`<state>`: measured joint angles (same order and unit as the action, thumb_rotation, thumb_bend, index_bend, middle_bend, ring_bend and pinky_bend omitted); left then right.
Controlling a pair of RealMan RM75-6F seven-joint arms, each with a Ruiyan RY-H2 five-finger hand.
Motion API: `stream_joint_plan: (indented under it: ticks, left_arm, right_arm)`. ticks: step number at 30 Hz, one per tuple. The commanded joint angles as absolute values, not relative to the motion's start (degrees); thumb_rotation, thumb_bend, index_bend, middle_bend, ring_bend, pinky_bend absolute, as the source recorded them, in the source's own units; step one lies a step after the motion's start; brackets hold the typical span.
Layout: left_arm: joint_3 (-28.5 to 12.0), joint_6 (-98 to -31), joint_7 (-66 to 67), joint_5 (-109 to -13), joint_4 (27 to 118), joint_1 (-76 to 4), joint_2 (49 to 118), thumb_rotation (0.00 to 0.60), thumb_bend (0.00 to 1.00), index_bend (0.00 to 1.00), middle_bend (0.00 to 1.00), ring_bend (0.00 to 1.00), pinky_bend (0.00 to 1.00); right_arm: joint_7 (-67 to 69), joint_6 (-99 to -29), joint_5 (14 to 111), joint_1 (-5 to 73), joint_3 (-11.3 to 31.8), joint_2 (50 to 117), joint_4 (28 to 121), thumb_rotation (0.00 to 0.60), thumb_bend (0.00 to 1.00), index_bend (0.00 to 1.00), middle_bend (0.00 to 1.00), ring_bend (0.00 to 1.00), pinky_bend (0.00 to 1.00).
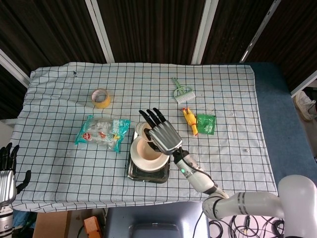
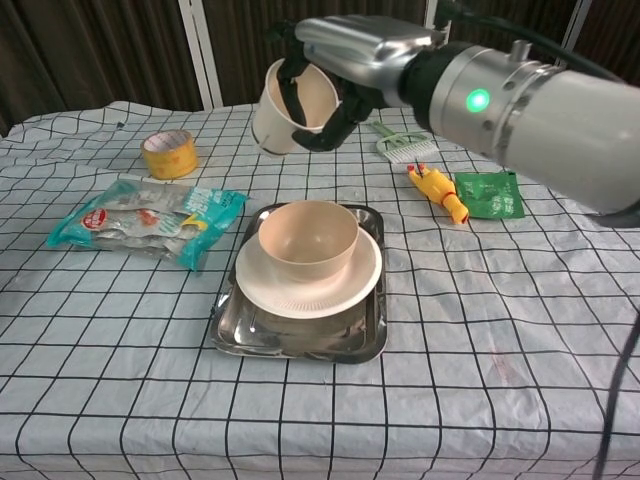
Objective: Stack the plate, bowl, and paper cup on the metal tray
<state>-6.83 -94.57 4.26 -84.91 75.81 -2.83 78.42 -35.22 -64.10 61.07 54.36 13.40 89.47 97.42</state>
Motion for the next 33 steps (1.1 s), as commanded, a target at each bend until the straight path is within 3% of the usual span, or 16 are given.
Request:
stream_joint_plan:
  ticks: [1, 13, 33]
  left_arm:
    - [-6.8, -94.4, 4.5, -85.0, 75.8, -2.9, 78.5, 0.600, 0.36, 0.00, 0.00, 0.00, 0.00]
    - [-6.9, -94.6, 4.9, -84.8, 75.7, -2.9, 78.7, 0.600, 0.36, 0.00, 0.00, 0.00, 0.00]
    - [-6.6, -94.8, 4.8, -85.1, 75.7, -2.8, 78.7, 0.600, 0.36, 0.00, 0.00, 0.00, 0.00]
  right_arm:
    - [-40.6, -61.8, 54.9, 51.4, 10.9, 82.0, 104.5, 0.600, 0.46, 0.64, 0.01, 0.00, 0.00]
    - [-37.8, -54.7, 47.3, 54.8, 11.3, 84.5, 101.1, 0.600, 0.46, 0.64, 0.01, 0.00, 0.00]
    - [-33.6, -50.4, 40.6, 59.3, 11.4, 89.7, 96.4, 0.600, 0.46, 0.62, 0.01, 0.00, 0.00]
